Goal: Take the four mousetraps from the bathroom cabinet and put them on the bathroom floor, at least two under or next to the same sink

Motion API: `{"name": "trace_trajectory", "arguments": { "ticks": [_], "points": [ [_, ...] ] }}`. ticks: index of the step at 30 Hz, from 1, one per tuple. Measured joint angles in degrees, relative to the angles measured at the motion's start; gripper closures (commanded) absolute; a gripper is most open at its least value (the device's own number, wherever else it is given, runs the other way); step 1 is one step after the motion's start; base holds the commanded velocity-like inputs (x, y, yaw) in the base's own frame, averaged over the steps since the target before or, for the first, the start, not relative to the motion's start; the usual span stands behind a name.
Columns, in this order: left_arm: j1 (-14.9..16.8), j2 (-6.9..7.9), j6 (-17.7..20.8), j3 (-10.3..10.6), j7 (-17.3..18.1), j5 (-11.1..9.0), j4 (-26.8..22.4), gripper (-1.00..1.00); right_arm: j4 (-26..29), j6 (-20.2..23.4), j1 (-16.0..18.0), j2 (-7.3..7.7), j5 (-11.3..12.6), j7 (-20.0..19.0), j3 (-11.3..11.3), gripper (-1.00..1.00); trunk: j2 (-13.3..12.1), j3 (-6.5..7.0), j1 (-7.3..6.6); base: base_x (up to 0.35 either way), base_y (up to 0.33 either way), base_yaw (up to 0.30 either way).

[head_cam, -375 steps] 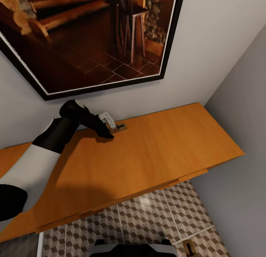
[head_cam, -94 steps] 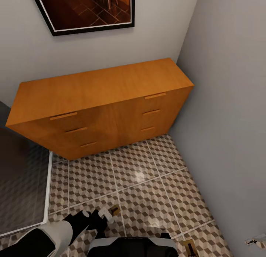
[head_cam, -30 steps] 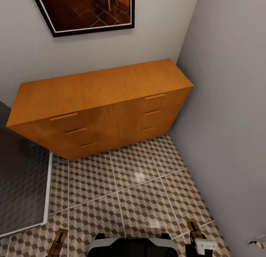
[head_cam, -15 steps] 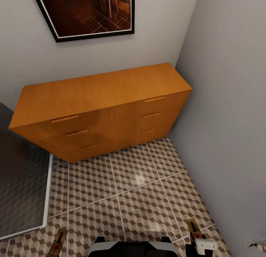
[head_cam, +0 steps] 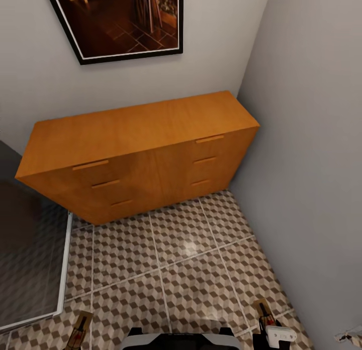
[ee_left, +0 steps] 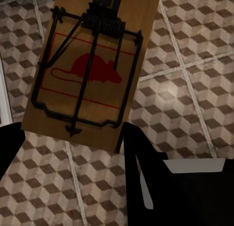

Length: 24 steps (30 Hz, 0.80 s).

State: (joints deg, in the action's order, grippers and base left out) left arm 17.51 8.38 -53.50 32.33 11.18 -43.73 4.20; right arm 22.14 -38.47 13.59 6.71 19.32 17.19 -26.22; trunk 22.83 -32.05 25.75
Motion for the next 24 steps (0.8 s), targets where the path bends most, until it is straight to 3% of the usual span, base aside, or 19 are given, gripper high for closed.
{"name": "trace_trajectory", "arguments": {
  "ticks": [24],
  "points": [
    [0.0, 0.0, 0.15, 0.0, 0.0, 0.0, 0.0, 1.0, -0.02, 0.0, 0.0, 0.0, -0.01, 0.0, -0.07, 1.0, 0.0, 2.21, 0.0, 0.0, 0.0, 0.0]
  ]
}}
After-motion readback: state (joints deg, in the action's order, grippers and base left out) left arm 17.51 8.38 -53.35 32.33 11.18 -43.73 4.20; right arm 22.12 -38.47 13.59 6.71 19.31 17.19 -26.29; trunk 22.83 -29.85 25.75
